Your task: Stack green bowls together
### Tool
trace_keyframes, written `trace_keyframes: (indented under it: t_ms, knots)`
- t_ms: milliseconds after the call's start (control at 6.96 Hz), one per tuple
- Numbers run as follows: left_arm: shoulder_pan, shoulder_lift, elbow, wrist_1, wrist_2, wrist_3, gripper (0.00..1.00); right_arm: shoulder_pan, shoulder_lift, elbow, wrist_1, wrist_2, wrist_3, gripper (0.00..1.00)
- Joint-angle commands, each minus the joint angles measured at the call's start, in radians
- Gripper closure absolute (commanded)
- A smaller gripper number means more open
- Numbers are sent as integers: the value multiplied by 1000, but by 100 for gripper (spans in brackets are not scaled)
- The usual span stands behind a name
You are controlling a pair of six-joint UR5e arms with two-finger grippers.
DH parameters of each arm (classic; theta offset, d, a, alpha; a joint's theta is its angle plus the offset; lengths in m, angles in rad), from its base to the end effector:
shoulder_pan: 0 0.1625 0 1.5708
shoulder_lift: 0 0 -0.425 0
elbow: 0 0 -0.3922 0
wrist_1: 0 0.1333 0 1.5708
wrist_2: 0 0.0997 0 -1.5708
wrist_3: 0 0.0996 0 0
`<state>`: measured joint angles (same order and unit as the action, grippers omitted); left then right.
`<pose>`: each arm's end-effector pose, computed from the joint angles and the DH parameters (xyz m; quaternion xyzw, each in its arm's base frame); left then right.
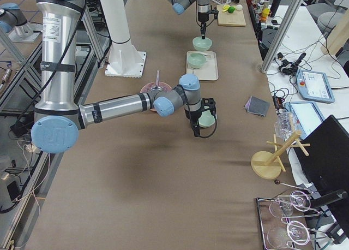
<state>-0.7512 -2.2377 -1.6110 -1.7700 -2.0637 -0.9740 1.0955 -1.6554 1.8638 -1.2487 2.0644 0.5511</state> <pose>0.4467 -0.5350 0.2173 0.0936 0.4686 0.0392 0.8775 -0.1422 -0.4646 0.5300 0.1057 -0.3302 -0.0285 0.9375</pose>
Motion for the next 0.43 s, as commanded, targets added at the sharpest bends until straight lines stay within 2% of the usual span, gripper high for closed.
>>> trace_keyframes:
  t_ms: [0, 288]
  knots:
    - [64, -86, 72, 21, 84, -82, 100, 0, 0, 0, 0, -1, 1, 0]
    - [99, -86, 74, 20, 103, -126, 100, 0, 0, 2, 0, -1, 1, 0]
